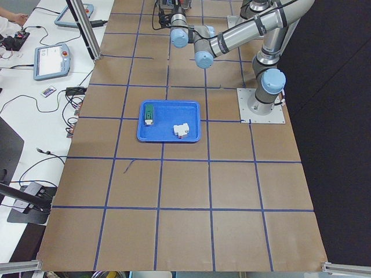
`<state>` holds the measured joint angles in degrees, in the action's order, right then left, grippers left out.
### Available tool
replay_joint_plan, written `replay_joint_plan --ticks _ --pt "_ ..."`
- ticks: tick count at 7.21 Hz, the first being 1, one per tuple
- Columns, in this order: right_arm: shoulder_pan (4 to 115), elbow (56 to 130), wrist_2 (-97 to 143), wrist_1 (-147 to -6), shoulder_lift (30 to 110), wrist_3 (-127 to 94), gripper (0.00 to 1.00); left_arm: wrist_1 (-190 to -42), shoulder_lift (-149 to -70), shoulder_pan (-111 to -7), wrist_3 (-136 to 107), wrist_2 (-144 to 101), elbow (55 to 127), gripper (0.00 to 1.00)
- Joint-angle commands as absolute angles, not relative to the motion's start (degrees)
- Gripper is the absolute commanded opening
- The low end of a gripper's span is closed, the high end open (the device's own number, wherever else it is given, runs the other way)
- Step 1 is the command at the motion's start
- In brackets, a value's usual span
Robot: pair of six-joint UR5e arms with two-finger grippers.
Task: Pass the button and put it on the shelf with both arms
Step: 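Bring the right gripper down onto the red button held by the left gripper, then close the right gripper on the button while the left gripper opens and withdraws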
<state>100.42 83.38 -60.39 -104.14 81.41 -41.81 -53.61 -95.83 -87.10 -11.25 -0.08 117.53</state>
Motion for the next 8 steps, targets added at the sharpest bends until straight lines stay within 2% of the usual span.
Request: replay_joint_plan --ticks 1,2,6,8 --pt "100.46 83.32 -60.21 -104.06 81.3 -41.49 0.24 -53.7 -95.89 -87.1 -11.25 -0.09 117.25 0.0" --pt "100.46 83.23 -60.21 -104.06 81.3 -41.48 0.24 -53.79 -95.89 -87.1 -11.95 -0.09 117.33 0.99" --pt "99.67 82.71 -60.03 -103.97 81.04 -40.17 0.24 -53.79 -95.8 -86.58 -12.56 0.35 115.94 1.0" --pt "96.18 81.83 -61.34 -103.98 81.56 -38.85 0.24 -54.49 -95.36 -80.72 -12.92 6.72 115.4 1.0"
